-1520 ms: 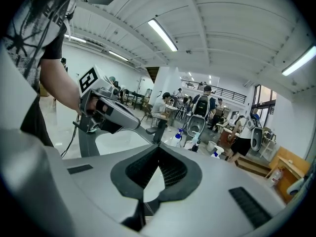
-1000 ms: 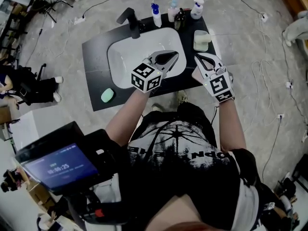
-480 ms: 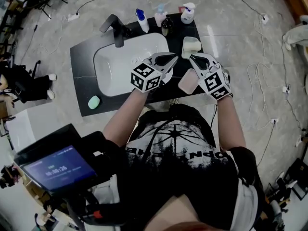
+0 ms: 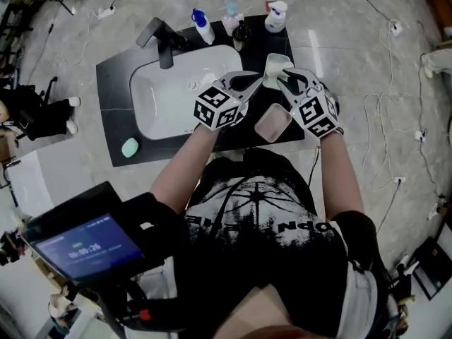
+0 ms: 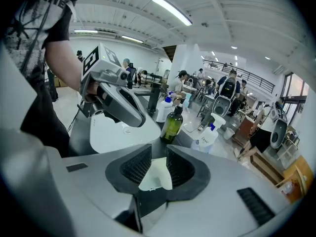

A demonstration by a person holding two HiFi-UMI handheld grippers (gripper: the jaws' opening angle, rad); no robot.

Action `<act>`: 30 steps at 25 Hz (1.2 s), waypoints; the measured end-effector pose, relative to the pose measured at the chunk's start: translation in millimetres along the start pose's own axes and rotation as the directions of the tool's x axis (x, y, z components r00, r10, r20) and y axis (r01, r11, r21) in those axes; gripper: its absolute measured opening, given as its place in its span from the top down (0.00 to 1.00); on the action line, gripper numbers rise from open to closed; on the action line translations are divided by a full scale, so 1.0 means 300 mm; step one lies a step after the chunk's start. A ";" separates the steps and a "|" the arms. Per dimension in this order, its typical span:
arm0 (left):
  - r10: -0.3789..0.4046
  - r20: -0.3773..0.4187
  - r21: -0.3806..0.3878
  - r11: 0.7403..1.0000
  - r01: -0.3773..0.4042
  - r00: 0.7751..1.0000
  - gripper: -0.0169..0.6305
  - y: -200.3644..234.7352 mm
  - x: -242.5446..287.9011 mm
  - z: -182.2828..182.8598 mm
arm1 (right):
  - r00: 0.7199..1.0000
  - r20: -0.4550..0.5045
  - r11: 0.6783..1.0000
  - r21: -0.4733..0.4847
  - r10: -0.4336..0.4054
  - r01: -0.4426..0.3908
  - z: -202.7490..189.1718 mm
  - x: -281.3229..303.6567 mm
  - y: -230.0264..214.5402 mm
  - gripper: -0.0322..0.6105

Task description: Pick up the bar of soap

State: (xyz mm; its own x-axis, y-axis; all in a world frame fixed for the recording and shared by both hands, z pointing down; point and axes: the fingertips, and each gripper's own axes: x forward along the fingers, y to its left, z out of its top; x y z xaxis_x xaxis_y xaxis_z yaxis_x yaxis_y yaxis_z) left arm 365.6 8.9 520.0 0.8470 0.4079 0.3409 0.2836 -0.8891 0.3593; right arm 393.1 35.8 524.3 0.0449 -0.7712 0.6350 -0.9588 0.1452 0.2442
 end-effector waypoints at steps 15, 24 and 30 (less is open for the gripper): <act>0.025 -0.071 -0.087 0.996 -0.031 0.997 0.95 0.089 0.108 -0.110 | 0.952 -0.260 0.958 -0.194 0.158 -0.212 -0.194 0.187 -0.018 0.61; 0.010 -0.109 -0.150 0.988 -0.026 0.994 0.96 0.196 0.168 -0.195 | 0.900 -0.357 0.918 -0.205 0.251 -0.338 -0.276 0.313 -0.017 0.58; -0.008 -0.130 -0.173 0.985 -0.014 0.992 0.95 0.192 0.206 -0.216 | 0.856 -0.418 0.888 -0.199 0.306 -0.415 -0.316 0.320 -0.004 0.58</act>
State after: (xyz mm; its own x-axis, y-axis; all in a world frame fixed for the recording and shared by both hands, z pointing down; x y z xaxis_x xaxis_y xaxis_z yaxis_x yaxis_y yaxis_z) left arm 405.3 -3.6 618.1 0.7790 0.4389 0.4477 0.1895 -0.8456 0.4991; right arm 425.2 20.4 654.4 -0.1377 -0.3565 0.9241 -0.8143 0.5718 0.0992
